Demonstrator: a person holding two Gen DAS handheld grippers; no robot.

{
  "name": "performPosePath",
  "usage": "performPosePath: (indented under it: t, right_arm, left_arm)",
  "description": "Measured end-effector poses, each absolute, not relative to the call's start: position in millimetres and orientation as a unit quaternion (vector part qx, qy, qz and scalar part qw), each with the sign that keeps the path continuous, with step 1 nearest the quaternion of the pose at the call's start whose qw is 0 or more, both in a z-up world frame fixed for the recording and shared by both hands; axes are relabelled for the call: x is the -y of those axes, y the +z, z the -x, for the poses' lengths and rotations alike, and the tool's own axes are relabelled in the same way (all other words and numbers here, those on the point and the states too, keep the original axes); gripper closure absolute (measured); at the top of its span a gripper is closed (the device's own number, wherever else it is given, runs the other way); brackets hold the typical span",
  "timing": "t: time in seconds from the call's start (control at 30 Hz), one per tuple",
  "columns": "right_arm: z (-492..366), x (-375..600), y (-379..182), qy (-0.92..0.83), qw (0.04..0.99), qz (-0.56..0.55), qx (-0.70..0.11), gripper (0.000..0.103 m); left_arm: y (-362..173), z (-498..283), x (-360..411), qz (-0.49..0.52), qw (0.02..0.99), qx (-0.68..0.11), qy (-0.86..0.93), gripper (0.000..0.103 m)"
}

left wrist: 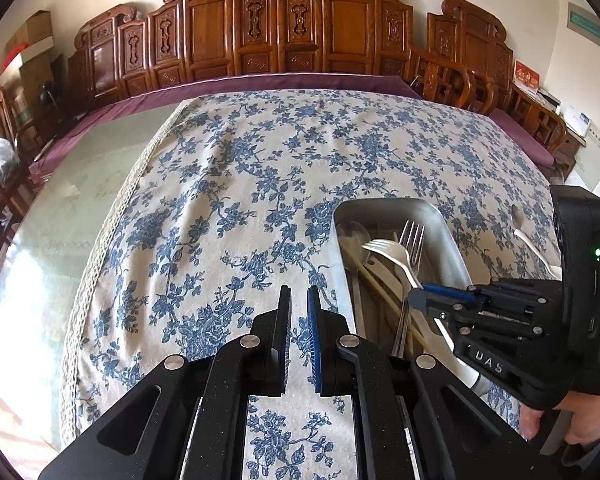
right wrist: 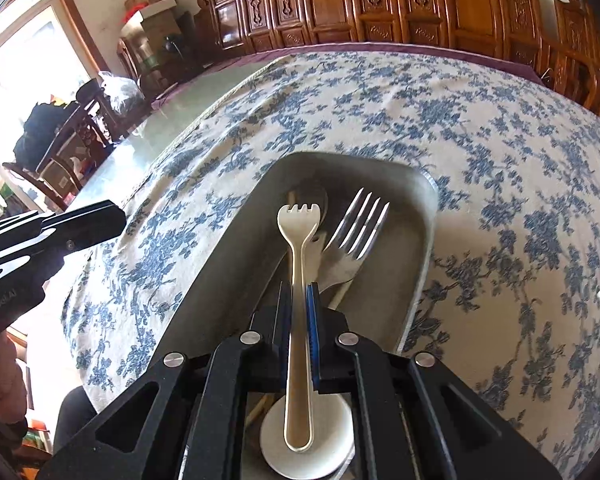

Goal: Organize utensils
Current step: 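Lower the white plastic fork into the grey tray with the right tool, then grasp the white plastic spoon on the cloth with the right tool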

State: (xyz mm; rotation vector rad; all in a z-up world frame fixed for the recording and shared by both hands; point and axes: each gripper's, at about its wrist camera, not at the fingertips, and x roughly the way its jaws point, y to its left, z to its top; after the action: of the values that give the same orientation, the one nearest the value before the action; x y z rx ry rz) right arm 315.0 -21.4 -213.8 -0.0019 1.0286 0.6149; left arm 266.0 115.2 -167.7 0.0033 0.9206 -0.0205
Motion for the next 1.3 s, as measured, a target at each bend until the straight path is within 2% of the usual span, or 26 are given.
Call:
performPosePath:
  t: [0.27,0.5,0.57,0.7,0.83,1.0,1.03,1.1,1.2,1.3]
  right_arm:
    - [-314,11,-219,0.303,0.818,-0.016,-0.489,0.092]
    - [-305,41,-198,0.315,0.830,-0.015,-0.460,0.092]
    - [-301,64,-186,0.315,0.839,-0.013,-0.444,0.092]
    - [-297,114,-169,0.299,0.855,0.007,-0.423,0.092]
    - [-301,167,-165,0.267,0.868,0.026,-0.418,0.092]
    - [-314,231,-175,0.218,0.876,0.040,-0.428,0.092]
    - [-315,240,-178,0.210,0.877,0.044,-0.430,0.091]
    - [-321,261,-187,0.198,0.875,0.048,-0.439,0.079]
    - [-328,280,-201,0.186,0.869,0.057,-0.454,0.078]
    - [-337,295,-220,0.181,0.860,0.069,-0.473,0.078]
  left_arm:
    - [-167,-263,-116,0.000,0.896,-0.444,-0.006,0.096]
    - [-162,-260,-104,0.001,0.898,-0.439,-0.014,0.095]
    - [-160,-258,-96,0.001,0.900,-0.435,-0.019,0.083]
    - [-158,-258,-78,0.003,0.901,-0.432,-0.033,0.081]
    - [-157,-255,-56,-0.003,0.904,-0.425,-0.047,0.064]
    - [-160,-255,-30,0.003,0.902,-0.427,-0.065,0.053]
    - [-161,-256,-24,0.002,0.902,-0.427,-0.067,0.049]
    - [-162,-259,-15,0.000,0.900,-0.430,-0.072,0.047]
    - [-164,-263,0,-0.005,0.898,-0.434,-0.074,0.035]
    - [-166,-267,12,-0.006,0.895,-0.438,-0.083,0.034]
